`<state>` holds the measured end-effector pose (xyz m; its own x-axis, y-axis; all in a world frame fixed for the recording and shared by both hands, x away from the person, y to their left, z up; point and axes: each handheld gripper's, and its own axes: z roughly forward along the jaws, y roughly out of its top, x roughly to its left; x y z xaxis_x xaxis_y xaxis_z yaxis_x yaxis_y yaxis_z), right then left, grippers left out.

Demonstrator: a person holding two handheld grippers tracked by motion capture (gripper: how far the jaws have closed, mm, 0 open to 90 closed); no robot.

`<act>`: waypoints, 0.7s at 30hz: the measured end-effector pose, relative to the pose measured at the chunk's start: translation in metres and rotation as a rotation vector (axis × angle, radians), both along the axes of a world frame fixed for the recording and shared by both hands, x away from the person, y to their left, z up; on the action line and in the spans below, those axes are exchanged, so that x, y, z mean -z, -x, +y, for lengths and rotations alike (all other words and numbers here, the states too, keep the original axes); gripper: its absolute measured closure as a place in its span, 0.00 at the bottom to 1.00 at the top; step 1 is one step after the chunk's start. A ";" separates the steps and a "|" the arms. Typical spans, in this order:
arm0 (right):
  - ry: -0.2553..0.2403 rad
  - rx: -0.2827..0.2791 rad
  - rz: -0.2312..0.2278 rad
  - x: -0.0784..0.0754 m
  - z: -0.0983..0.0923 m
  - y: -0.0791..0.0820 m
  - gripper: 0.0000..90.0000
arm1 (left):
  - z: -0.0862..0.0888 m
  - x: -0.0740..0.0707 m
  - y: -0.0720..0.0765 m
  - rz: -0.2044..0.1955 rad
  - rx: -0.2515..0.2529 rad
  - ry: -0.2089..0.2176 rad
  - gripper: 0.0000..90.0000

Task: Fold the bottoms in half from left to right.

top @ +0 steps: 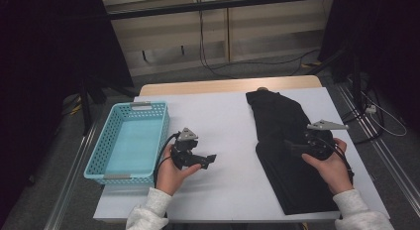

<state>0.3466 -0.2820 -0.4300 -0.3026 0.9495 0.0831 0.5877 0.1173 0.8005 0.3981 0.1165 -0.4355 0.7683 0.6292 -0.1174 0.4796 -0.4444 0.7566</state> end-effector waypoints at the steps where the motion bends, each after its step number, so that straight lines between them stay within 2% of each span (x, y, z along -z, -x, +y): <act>1: 0.002 0.003 0.003 -0.001 0.001 -0.002 0.21 | 0.001 0.000 0.000 0.000 0.001 -0.005 0.11; 3: 0.003 0.000 0.003 -0.002 0.004 -0.006 0.21 | 0.002 0.000 -0.002 0.008 0.003 0.003 0.11; 6: 0.010 0.015 -0.017 -0.005 0.007 -0.012 0.21 | 0.005 -0.001 -0.001 -0.003 0.017 0.000 0.09; 8: 0.008 0.020 -0.015 -0.007 0.010 -0.016 0.20 | 0.007 0.000 -0.002 0.007 0.005 0.010 0.09; 11: -0.011 -0.001 -0.008 -0.009 0.018 -0.024 0.19 | 0.008 0.002 -0.002 0.005 0.008 0.004 0.09; 16: -0.008 -0.007 0.004 -0.006 0.032 -0.041 0.18 | 0.010 -0.001 -0.002 0.002 -0.004 0.019 0.09; 21: -0.009 0.008 0.012 -0.003 0.043 -0.058 0.19 | 0.006 0.001 0.000 0.004 0.010 0.011 0.09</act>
<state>0.4050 -0.2395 -0.4274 -0.2938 0.9512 0.0947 0.5979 0.1055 0.7946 0.3978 0.1229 -0.4367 0.7742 0.6200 -0.1275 0.4783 -0.4410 0.7594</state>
